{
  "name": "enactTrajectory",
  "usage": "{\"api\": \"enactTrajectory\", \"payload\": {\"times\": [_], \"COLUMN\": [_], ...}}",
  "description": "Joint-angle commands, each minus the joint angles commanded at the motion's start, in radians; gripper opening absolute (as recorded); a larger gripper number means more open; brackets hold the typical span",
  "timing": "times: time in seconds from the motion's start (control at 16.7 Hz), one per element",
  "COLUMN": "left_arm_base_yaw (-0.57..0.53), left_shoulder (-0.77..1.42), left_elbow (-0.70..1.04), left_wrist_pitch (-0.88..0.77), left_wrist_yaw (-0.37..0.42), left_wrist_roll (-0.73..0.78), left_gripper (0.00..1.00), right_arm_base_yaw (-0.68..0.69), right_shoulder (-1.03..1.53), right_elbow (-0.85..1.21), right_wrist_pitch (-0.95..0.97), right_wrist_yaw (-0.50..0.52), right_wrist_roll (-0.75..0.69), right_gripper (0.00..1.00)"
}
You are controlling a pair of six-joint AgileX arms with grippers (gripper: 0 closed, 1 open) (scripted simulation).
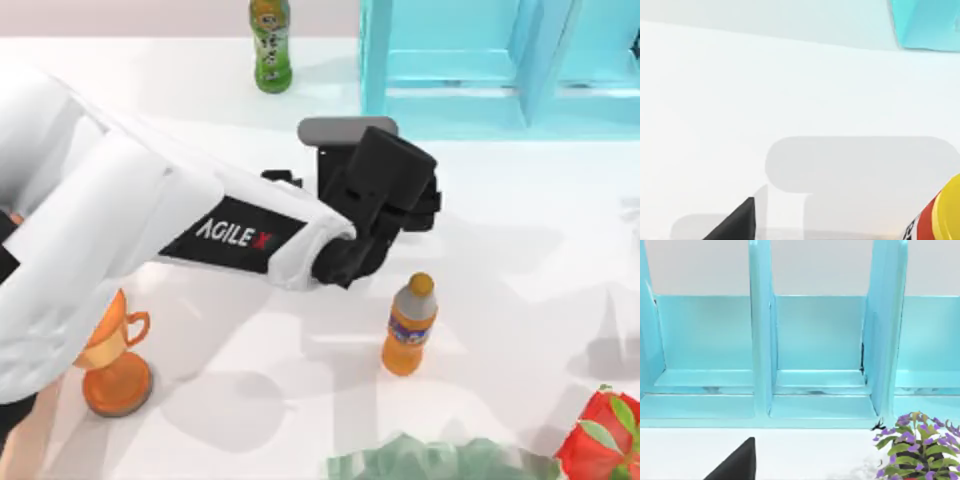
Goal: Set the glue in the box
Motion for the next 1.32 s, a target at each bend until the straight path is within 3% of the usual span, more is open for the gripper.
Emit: {"api": "enactTrajectory", "payload": {"times": [0.48, 1.26, 1.32], "left_arm_base_yaw": [0.002, 0.002, 0.002], "left_shoulder": [0.134, 0.134, 0.134], "left_elbow": [0.109, 0.109, 0.109], "left_wrist_pitch": [0.028, 0.028, 0.028], "left_wrist_yaw": [0.005, 0.005, 0.005], "left_wrist_roll": [0.004, 0.004, 0.004], "left_gripper": [1.0, 0.02, 0.0], "right_arm_base_yaw": [0.0, 0.0, 0.0], "right_shoulder": [0.0, 0.0, 0.0], "right_elbow": [0.0, 0.0, 0.0], "right_wrist_pitch": [0.0, 0.0, 0.0], "right_wrist_yaw": [0.0, 0.0, 0.0], "right_wrist_roll": [0.0, 0.0, 0.0], "right_gripper": [1.0, 1.0, 1.0]}}
